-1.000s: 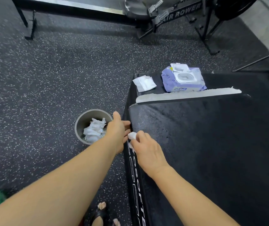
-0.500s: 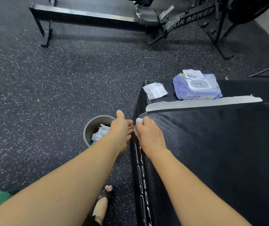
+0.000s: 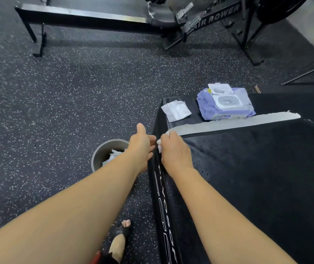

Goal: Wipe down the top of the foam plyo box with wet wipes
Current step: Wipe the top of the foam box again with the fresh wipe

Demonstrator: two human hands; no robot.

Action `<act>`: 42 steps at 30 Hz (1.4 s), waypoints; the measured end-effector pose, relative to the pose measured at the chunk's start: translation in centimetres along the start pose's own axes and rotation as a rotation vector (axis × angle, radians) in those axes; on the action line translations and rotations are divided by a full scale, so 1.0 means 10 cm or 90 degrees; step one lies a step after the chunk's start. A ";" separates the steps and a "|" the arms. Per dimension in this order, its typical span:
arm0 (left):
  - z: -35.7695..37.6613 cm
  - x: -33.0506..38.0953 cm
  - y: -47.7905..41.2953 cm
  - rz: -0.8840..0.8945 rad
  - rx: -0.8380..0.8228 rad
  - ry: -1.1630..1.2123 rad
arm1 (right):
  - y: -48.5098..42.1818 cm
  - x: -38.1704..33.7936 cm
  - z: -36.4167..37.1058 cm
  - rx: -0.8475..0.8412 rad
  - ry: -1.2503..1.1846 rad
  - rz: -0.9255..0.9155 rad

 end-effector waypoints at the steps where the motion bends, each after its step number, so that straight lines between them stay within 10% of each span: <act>1: 0.03 0.02 0.03 0.000 -0.002 -0.003 | 0.04 0.06 0.00 -0.008 -0.001 0.021; 16: -0.16 0.04 0.09 0.001 -0.004 0.019 | 0.21 0.35 0.04 0.003 -0.099 0.291; 31: -0.13 0.12 0.08 -0.007 0.008 -0.004 | 0.28 -0.14 0.07 -0.051 0.007 -0.107; 42: 0.49 0.66 0.53 -0.028 -0.072 -0.100 | 0.32 0.45 -0.45 -0.115 0.022 0.020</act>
Point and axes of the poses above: each hand's wrist, its own y-axis away from the middle knuckle, its own z-axis out of the palm, x = y × z, the point moved 6 cm from there along -y, towards the middle knuckle, and after that the axes turned 13 degrees about y, right-handed, at the moved point
